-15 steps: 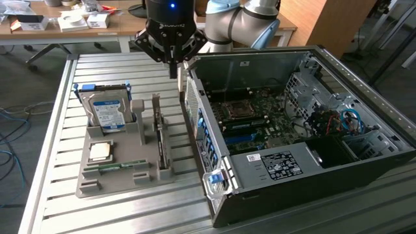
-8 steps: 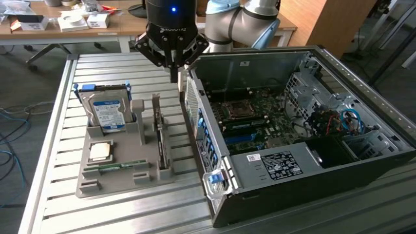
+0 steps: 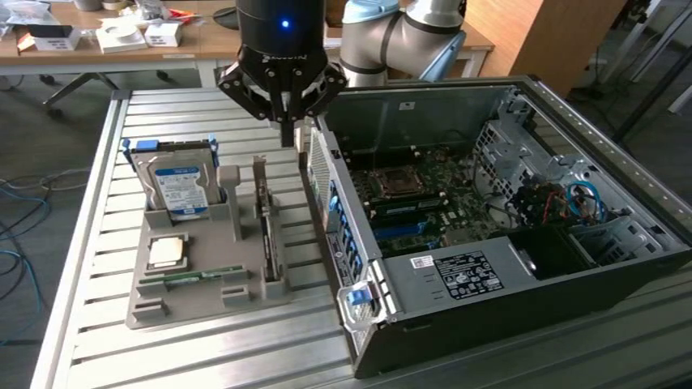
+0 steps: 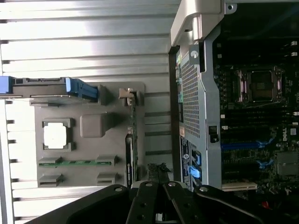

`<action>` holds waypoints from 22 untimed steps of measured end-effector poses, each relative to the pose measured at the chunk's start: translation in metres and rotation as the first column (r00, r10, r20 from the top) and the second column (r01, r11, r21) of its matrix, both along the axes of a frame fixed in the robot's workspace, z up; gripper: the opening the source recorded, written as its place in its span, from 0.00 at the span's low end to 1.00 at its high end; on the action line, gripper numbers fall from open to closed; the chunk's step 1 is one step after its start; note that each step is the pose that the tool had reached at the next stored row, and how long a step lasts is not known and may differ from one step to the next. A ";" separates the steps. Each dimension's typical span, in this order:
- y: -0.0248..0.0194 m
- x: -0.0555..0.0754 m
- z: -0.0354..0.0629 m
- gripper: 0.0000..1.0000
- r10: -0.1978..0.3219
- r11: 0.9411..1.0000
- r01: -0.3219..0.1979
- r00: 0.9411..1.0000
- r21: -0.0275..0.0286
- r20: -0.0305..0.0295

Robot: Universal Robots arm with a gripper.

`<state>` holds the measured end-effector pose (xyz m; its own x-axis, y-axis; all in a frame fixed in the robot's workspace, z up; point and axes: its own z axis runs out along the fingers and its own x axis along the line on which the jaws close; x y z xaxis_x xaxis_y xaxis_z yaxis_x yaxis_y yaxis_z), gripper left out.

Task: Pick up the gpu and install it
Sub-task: 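Reach for the gpu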

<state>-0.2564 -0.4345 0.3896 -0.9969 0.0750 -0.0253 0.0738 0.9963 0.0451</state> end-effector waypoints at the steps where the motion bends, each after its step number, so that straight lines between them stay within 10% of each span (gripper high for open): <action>1: -0.0015 -0.001 0.0000 0.11 0.000 1.000 0.000 1.000 0.000 0.000; 22: -0.0034 -0.003 -0.0050 0.11 0.000 1.000 0.000 1.000 0.000 0.001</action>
<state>-0.2599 -0.4380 0.3847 -0.9969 0.0750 -0.0258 0.0738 0.9962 0.0453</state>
